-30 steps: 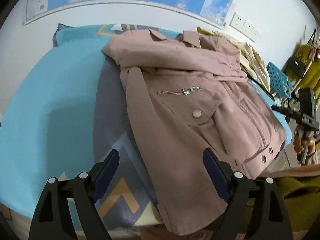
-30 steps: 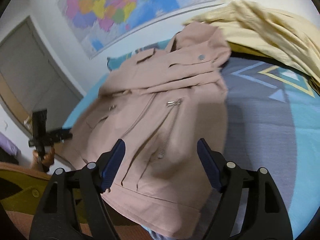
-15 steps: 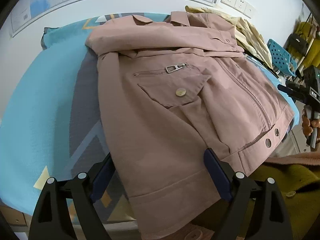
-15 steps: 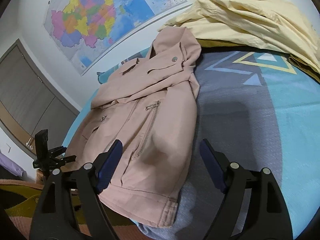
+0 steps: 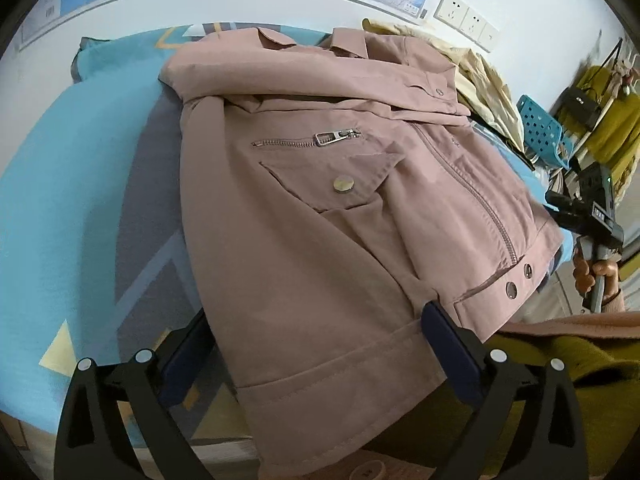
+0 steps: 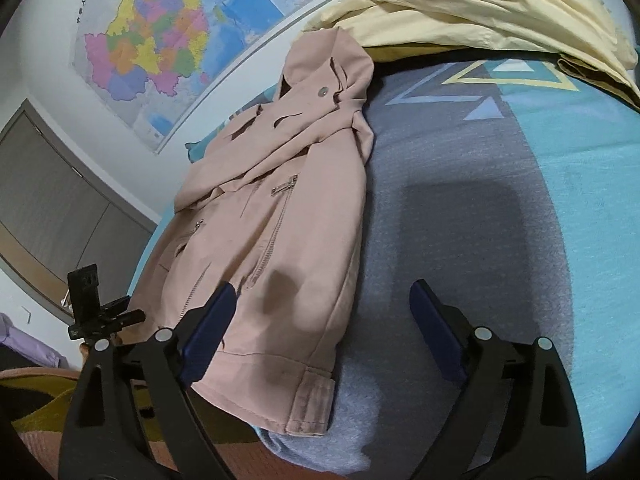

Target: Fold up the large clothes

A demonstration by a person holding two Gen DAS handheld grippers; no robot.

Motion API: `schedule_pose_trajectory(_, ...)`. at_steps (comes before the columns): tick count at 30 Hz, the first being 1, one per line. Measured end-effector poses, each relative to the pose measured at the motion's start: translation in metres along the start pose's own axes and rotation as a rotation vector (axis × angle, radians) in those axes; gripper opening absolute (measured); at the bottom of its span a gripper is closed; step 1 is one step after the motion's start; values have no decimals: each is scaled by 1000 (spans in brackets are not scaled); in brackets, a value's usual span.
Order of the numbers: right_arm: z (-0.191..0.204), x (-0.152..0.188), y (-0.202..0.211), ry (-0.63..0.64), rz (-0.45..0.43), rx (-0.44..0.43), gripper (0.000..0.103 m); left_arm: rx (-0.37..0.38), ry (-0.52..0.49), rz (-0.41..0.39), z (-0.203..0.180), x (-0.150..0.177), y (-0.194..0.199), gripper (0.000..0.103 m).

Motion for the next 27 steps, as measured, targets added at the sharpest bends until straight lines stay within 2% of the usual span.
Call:
schedule_pose_trajectory(4,2,2,1,7,6,-7,88,3,-3,2,-2,0,0,96)
schedule_pose_trajectory(5,3,3,1,5,11,-17,88,23,1,-1,-3,0,0,96)
schedule_pose_trajectory(8,10,10,-2,12,39,-63,88,68,16,-3,-7,-1,0,96)
schedule_pose_trajectory(11,22,17,-7,36,73,-118,88,50,-2,6,-10,-1,-2,96)
schedule_pose_trajectory(12,26,20,-8,40,85,-141,88,46,-3,3,-11,-2,-2,92)
schedule_pose_trajectory(14,36,26,-13,75,112,-167,88,37,0,-8,-9,-4,-1,69)
schedule_pose_trajectory(17,43,26,-17,86,123,-192,88,28,22,-13,-3,-7,-2,54)
schedule_pose_trajectory(18,45,26,-18,83,127,-203,88,24,30,-11,-1,-8,-2,53)
schedule_pose_trajectory(20,51,28,-19,82,142,-249,88,45,48,-9,1,-8,-2,55)
schedule_pose_trajectory(22,54,30,-22,105,150,-246,88,95,54,-7,-4,-8,-2,79)
schedule_pose_trajectory(23,55,30,-23,113,153,-242,87,104,52,-8,-7,-9,-3,82)
schedule_pose_trajectory(24,55,30,-25,112,154,-235,84,85,39,-8,-10,-9,-4,81)
schedule_pose_trajectory(25,55,31,-27,105,161,-237,73,62,19,-9,-13,-9,-6,79)
schedule_pose_trajectory(26,53,32,-28,93,172,-244,53,49,12,-15,-15,-9,-6,63)
schedule_pose_trajectory(27,51,34,-33,66,197,-251,41,54,18,-17,-14,-9,-6,49)
Point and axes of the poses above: each gripper's, at about its wrist camera, not at the fingertips, and y roughly against the way its jaws point, z to its left, x to its underside, the point moved 8 cm from there along -y, roughly the way its jaws point, and after that the axes turned 5 degrees about -y, right-handed, at the moved point
